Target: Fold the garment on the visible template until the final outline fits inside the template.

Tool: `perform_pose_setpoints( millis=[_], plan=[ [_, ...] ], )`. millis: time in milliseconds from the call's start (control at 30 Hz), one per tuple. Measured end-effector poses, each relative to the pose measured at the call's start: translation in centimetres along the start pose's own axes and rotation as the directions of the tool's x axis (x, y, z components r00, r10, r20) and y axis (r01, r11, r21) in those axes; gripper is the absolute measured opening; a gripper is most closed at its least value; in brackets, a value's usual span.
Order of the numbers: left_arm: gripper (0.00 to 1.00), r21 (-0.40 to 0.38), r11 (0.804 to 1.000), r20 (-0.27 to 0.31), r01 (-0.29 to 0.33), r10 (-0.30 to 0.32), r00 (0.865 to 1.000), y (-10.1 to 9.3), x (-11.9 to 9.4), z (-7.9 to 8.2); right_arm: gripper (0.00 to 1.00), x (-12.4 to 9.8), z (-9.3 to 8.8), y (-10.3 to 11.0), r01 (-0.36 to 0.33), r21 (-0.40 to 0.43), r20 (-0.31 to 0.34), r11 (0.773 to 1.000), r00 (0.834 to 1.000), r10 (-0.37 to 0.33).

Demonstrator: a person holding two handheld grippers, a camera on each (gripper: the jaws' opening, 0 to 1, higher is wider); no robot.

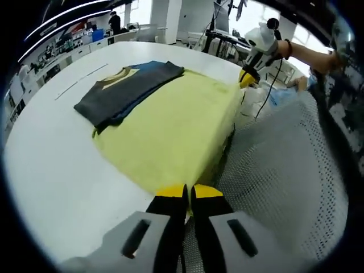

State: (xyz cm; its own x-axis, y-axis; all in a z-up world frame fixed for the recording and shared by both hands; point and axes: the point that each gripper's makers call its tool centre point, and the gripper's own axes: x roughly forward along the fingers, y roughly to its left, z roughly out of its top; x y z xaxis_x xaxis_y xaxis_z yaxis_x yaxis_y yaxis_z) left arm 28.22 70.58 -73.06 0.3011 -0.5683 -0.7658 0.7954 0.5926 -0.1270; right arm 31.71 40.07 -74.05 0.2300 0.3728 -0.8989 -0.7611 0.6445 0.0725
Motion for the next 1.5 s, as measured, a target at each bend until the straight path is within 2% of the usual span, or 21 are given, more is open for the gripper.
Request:
perform_pose_setpoints(
  millis=[167, 267, 467, 633, 800, 1067, 1167, 1500],
  plan=[
    [0.0, 0.042, 0.998, 0.004, -0.041, 0.041, 0.999, 1.4, -0.6, 1.7, 0.0, -0.9, 2.1, -1.2, 0.031, -0.014, 0.036, 0.999, 0.999, -0.03],
    [0.0, 0.026, 0.996, 0.005, -0.08, 0.08, 0.997, 2.4, -0.8, 2.5, 0.0, -1.3, 3.1, -1.9, 0.038, -0.017, 0.055, 0.999, 0.998, -0.037],
    [0.0, 0.026, 0.993, 0.014, -0.112, 0.112, 0.994, 3.4, -1.1, 3.8, 0.0, -1.6, 4.7, -2.9, 0.051, -0.038, 0.07, 0.998, 0.996, -0.048],
    [0.0, 0.022, 0.99, 0.032, -0.142, 0.141, 0.989, 4.5, -1.7, 5.0, 0.0, -1.9, 5.7, -3.6, 0.059, -0.056, 0.076, 0.997, 0.996, -0.055],
    [0.0, 0.038, 0.983, 0.071, -0.178, 0.175, 0.982, 6.0, -2.4, 7.0, 0.0, -2.5, 7.3, -4.7, 0.085, -0.069, 0.098, 0.994, 0.992, -0.078],
    [0.0, 0.063, 0.969, 0.121, -0.238, 0.229, 0.966, 8.4, -3.1, 9.9, 0.0, -3.7, 9.7, -6.4, 0.131, -0.081, 0.148, 0.988, 0.982, -0.118],
    [0.0, 0.047, 0.966, 0.141, -0.253, 0.245, 0.959, 9.3, -3.2, 10.8, 0.0, -3.9, 10.5, -6.9, 0.145, -0.081, 0.161, 0.986, 0.978, -0.131],
    [0.0, 0.004, 0.942, 0.211, -0.335, 0.326, 0.921, 12.4, -3.8, 13.9, 0.0, -4.4, 13.6, -8.9, 0.193, -0.074, 0.206, 0.979, 0.963, -0.174]
  ],
)
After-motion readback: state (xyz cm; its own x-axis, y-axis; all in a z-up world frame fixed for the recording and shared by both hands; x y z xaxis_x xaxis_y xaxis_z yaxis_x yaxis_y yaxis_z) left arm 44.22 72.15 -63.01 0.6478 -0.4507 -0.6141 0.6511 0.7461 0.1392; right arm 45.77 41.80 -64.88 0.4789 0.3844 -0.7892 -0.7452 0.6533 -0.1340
